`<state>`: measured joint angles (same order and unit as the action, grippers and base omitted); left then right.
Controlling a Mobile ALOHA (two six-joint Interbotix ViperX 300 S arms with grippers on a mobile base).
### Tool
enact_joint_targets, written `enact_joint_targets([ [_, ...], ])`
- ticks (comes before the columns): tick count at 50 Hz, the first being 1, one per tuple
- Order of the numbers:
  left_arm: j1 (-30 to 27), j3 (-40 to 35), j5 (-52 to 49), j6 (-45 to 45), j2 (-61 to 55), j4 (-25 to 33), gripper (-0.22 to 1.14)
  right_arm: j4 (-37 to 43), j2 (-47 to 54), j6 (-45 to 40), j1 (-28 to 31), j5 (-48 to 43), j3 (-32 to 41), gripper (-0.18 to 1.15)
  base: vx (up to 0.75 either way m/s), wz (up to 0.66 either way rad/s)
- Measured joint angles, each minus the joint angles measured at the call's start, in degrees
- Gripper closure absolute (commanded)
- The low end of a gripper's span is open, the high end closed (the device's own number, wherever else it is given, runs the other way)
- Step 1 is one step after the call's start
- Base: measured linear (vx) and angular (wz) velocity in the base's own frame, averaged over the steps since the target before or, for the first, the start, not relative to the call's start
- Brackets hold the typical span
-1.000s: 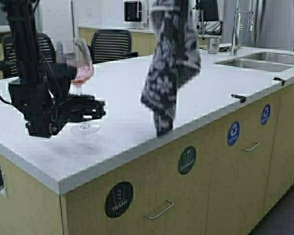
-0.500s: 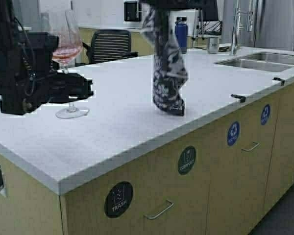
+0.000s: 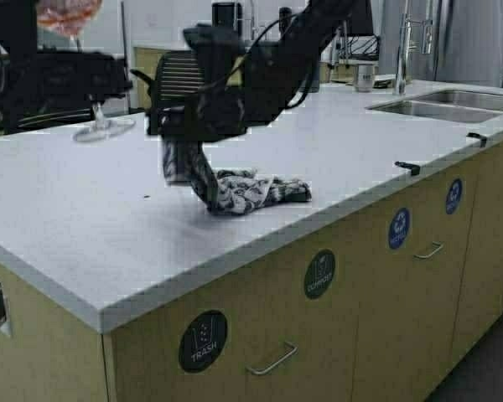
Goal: Get the cloth and wipe up the spill under the wine glass
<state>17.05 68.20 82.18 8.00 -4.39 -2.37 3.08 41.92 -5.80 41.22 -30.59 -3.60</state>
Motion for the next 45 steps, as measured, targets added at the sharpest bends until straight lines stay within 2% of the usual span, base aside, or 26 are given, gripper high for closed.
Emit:
enact_joint_targets([
  [7, 0.0, -1.1, -6.6, 0.1, 8.9, 0.0, 0.68, -0.2, 2.2, 0.0, 2.6, -0.1, -0.5, 0.9, 0.0, 0.0],
  [15, 0.0, -5.0, -18.5, -0.2, 18.7, 0.1, 0.68, -0.7, 3.9, -0.1, 4.0, -0.1, -1.8, 0.9, 0.0, 0.0],
  [26, 0.0, -11.7, -32.3, -0.3, 25.9, 0.0, 0.68, -4.4, 4.6, -0.3, 7.6, 0.0, -1.9, 0.9, 0.0, 0.0],
  [39, 0.0, -17.7, -38.4, -0.3, 28.0, 0.0, 0.68, -10.3, 4.8, -0.3, 15.8, 0.2, 3.0, 0.9, 0.0, 0.0],
  [45, 0.0, -18.5, -38.7, -0.3, 27.8, 0.1, 0.68, -10.6, 4.8, -0.2, 17.1, 0.4, 4.8, 0.9, 0.0, 0.0],
])
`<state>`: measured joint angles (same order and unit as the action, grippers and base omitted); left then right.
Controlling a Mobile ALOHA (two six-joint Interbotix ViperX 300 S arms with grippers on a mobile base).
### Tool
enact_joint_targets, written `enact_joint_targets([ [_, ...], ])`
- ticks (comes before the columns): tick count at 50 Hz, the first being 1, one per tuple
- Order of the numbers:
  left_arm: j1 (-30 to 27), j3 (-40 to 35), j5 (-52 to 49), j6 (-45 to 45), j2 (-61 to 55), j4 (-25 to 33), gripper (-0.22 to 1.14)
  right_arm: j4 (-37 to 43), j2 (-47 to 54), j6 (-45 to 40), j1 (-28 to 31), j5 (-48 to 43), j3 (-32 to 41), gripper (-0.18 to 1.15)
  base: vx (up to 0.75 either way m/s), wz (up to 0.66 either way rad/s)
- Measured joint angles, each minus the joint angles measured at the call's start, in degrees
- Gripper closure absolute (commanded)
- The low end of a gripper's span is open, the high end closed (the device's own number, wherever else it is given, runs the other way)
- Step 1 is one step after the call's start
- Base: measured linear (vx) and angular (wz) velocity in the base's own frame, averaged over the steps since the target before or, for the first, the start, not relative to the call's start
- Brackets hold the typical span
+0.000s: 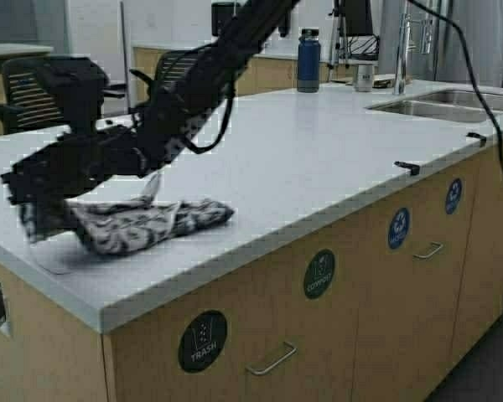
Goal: Get the cloth and wipe up the spill under the wine glass
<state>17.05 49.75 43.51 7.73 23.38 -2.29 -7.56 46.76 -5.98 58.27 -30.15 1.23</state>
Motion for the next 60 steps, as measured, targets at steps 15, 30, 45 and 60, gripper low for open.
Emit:
enact_joint_targets([
  [15, -0.1, -0.1, -0.1, -0.1, -5.6, -0.1, 0.68, 4.2, -3.5, -0.3, -15.9, -0.4, -11.2, 0.9, 0.0, 0.01],
  [30, 0.4, 0.1, 5.4, -0.9, -18.2, -0.2, 0.68, 4.4, -3.6, 0.2, -22.7, -2.3, -14.5, 0.9, 0.01, -0.02],
  [45, 0.0, -1.9, 20.3, -2.3, -37.6, -0.6, 0.69, 4.3, -3.6, 0.4, -22.5, -3.5, -15.4, 0.9, 0.0, 0.02],
  [60, 0.6, -9.0, 31.6, -2.3, -54.7, -1.8, 0.69, 4.3, -3.6, 0.4, -23.4, -4.9, -17.1, 0.9, 0.0, 0.0],
])
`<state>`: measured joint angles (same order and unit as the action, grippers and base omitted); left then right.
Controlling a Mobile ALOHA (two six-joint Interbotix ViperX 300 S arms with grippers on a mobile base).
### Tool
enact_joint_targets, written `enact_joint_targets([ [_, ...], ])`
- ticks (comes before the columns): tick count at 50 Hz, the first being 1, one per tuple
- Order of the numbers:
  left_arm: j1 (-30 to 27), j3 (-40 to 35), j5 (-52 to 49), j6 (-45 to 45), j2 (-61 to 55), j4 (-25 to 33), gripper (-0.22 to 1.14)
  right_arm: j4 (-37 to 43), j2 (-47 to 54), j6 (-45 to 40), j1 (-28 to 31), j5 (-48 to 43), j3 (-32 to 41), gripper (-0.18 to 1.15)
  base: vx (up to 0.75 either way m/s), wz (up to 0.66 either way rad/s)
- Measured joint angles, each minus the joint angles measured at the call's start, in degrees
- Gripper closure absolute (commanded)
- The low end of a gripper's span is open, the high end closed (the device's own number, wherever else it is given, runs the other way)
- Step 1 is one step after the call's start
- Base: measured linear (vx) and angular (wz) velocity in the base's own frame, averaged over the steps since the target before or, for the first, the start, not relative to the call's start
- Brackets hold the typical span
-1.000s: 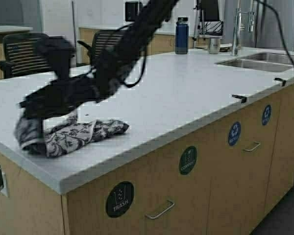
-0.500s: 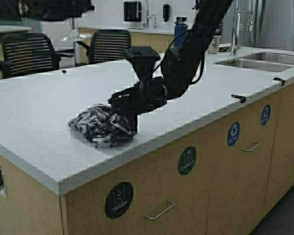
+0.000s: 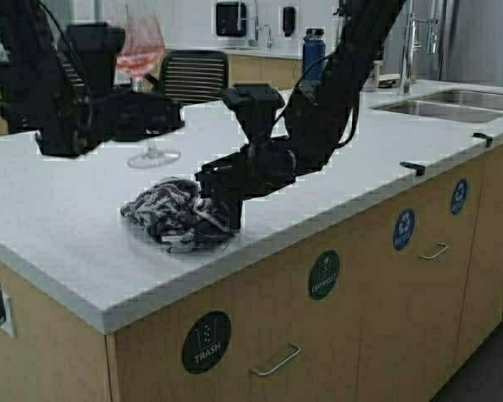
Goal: Get the cloth and wipe up the spill under the wine glass
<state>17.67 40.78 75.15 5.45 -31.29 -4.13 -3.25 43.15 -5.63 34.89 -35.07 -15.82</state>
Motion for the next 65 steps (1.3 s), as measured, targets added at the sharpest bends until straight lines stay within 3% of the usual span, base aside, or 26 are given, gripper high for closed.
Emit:
enact_joint_targets([
  [28, 0.4, -10.4, 2.0, -1.8, -18.1, -0.2, 0.68, 0.0, 0.0, 0.0, -0.3, -0.4, -0.6, 0.9, 0.0, 0.0],
  [48, 0.4, 2.7, 6.0, -2.2, -9.1, -0.2, 0.67, 5.2, -4.6, -0.8, -6.6, -3.7, -3.7, 0.9, 0.0, 0.0],
  [65, 0.4, 4.6, 8.3, -2.2, -8.7, -0.2, 0.67, 11.2, -11.5, -4.2, -16.3, -9.5, -7.8, 0.9, 0.0, 0.0],
])
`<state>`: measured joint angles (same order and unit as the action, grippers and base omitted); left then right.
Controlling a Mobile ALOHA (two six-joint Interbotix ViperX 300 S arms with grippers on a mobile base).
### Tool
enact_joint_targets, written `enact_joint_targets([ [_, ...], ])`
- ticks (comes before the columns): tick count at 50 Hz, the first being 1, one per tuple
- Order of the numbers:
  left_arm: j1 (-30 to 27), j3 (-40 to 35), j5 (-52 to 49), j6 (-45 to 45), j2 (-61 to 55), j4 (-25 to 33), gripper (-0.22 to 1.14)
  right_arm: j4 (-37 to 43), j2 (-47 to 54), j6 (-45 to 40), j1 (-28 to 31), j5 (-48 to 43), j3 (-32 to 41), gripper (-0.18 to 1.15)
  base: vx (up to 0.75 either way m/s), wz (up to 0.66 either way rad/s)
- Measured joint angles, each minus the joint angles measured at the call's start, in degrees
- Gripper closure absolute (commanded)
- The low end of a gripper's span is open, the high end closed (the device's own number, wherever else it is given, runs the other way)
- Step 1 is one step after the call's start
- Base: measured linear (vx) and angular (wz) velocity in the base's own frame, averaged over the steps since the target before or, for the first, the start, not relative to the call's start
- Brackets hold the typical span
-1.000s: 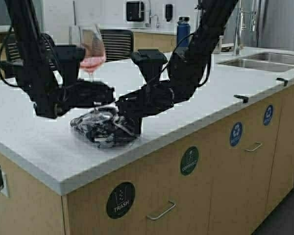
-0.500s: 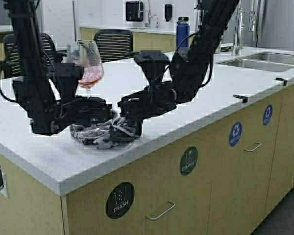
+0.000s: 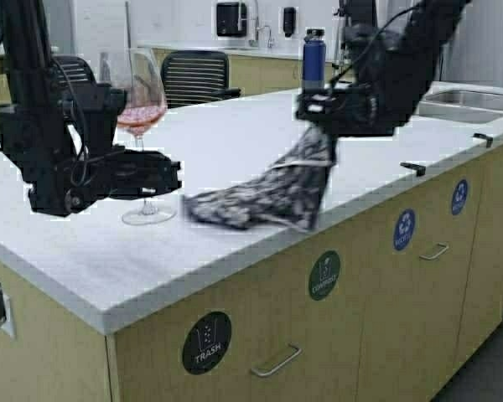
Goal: Get the cloth and wipe up the spill under the wine glass
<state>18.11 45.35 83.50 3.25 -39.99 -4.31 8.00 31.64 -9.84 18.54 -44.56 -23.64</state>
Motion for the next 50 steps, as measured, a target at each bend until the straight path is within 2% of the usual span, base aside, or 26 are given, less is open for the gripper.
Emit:
enact_joint_targets([
  [11, 0.1, -2.4, 2.8, 0.0, -4.5, 0.0, 0.67, -0.1, -1.1, -0.4, -0.4, -1.1, -0.9, 0.9, 0.0, 0.0],
  [16, 0.0, -3.9, 2.9, 0.0, -5.9, 0.2, 0.62, -0.2, -1.1, -0.4, 0.0, -1.1, -1.4, 0.9, 0.0, 0.0],
  [29, 0.0, -6.6, 3.0, 0.0, -7.7, 0.2, 0.39, -0.2, -1.1, -0.4, -0.1, -1.1, -2.3, 0.9, 0.0, 0.0],
  [42, 0.0, -8.0, 3.1, -2.6, -9.6, 2.7, 0.04, -0.2, -1.1, -0.4, -0.4, -1.1, -2.3, 0.9, 0.0, 0.0],
  [50, 0.0, -7.6, 3.3, -6.2, -9.7, 3.6, 0.0, -0.2, -1.1, -0.4, -0.4, -1.2, -2.3, 0.9, 0.0, 0.0],
])
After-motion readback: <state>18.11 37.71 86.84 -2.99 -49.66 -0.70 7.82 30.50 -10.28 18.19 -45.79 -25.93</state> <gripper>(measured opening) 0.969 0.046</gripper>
